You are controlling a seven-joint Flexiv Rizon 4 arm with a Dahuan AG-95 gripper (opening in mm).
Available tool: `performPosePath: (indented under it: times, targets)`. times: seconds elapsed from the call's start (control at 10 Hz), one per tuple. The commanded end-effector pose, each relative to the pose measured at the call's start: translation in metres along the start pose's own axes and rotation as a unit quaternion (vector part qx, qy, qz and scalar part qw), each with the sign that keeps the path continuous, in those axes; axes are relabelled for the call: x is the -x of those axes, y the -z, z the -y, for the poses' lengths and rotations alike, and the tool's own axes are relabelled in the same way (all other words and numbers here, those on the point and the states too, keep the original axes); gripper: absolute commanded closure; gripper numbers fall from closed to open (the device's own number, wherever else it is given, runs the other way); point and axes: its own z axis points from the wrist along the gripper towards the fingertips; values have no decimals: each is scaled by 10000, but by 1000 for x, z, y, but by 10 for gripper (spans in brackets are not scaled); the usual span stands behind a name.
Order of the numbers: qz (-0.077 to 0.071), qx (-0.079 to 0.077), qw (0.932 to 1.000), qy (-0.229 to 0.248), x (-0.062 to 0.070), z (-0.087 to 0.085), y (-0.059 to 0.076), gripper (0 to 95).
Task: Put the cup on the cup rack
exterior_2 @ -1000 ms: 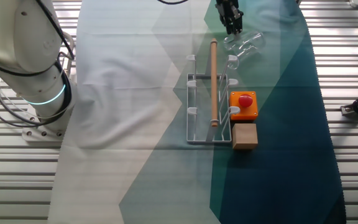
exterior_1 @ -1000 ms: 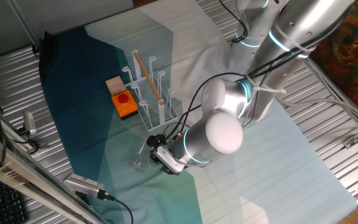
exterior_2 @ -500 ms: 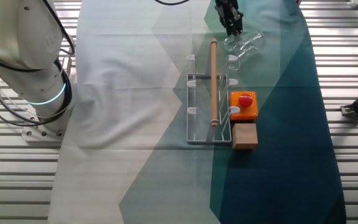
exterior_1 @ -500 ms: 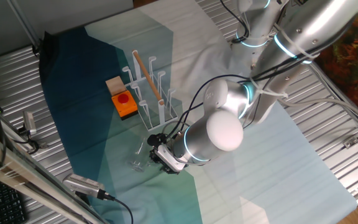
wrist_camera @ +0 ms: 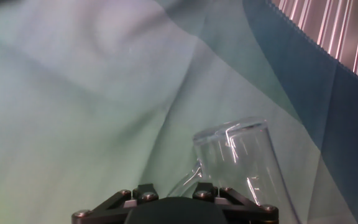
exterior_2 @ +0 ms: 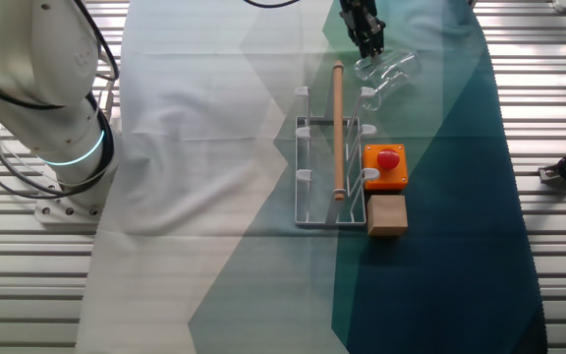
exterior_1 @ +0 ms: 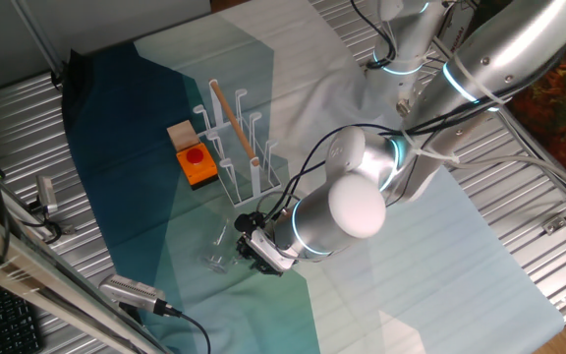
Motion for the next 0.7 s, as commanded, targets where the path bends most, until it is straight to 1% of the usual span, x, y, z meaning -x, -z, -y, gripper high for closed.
performPosePath:
  times: [0.1,0.5,0.7]
  targets:
    - [5,-12,10000,27,1,0,0,760]
    - [64,-15,10000,66,5,1,0,760]
    - [85,-19,9999,83,4,2,0,760]
